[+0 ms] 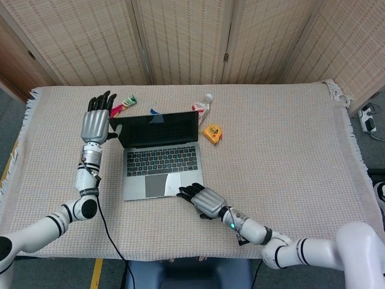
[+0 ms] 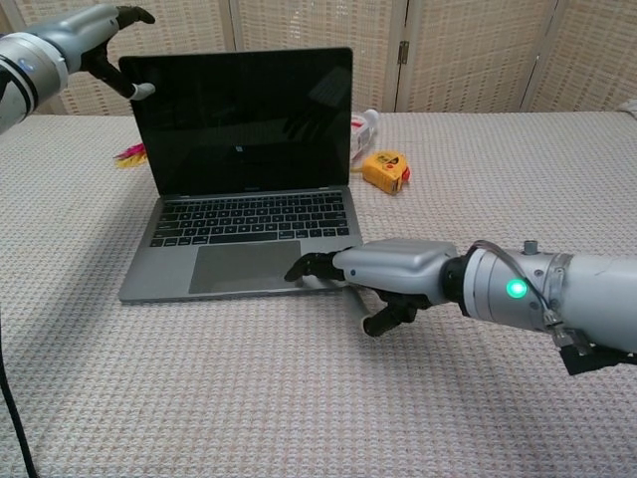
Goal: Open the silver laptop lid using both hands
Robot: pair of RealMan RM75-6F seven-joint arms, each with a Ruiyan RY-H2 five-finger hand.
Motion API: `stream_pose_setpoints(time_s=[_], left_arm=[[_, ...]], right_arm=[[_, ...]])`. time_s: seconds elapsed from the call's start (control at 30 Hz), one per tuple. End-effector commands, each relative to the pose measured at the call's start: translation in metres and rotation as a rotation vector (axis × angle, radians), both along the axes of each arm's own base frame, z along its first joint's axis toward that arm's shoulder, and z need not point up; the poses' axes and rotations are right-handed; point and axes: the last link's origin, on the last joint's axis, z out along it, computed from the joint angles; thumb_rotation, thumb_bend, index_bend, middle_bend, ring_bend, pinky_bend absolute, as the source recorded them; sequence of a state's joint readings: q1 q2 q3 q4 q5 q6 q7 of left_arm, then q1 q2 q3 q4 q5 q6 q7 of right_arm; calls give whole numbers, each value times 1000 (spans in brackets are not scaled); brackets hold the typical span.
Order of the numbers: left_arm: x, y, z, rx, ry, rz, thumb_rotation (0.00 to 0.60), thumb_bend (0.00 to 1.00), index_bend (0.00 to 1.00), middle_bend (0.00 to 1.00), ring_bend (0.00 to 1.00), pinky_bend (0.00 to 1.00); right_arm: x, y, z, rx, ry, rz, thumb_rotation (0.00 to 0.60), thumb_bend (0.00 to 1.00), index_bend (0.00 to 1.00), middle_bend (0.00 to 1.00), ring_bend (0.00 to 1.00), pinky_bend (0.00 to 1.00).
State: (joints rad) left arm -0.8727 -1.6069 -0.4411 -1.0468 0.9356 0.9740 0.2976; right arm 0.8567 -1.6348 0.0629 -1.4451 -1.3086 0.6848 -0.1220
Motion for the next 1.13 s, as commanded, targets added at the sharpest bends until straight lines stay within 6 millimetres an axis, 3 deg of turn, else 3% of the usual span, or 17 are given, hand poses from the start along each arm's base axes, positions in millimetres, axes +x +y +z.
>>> stream_pose_setpoints(time_s=[0.03,0.17,0.27,0.43,0.5,0.57,0.67,0.97,1.13], left_arm=[[-9,-18,9,6,27,-51,600,407,0,0,0,0],[-17,-34,13,-7,26,-62,600,406,0,0,0,0],[-43,-67,22,-72,59,-28,600,406,0,0,0,0],[-76,-110,34,-92,74,20,600,406,0,0,0,0],[-90,-127,39,-93,77,46,600,406,0,0,0,0],[-104,-145,44,-86,80,72,600,406,0,0,0,0],[-120,-170,50,-74,68,103,600,406,0,0,0,0],[-142,-238,62,-15,41,142,600,406,0,0,0,0],[-144,-261,60,-4,17,152,600,406,0,0,0,0]], right_arm=[[-1,1,19,-42,-49,1,600,1000,0,0,22,0],[-4,2,38,-85,-96,-3,600,1000,0,0,48,0],[-24,6,80,-196,-127,-25,599,1000,0,4,56,0],[-61,18,130,-329,-92,-90,600,999,0,21,82,0],[-80,25,150,-393,-64,-122,600,957,0,21,81,0],[-98,35,169,-450,-30,-154,600,828,0,20,75,0],[-122,50,192,-523,13,-199,600,713,0,9,52,0],[-170,102,237,-711,55,-298,600,703,0,0,35,0],[-178,120,248,-779,29,-336,600,703,0,0,17,0]])
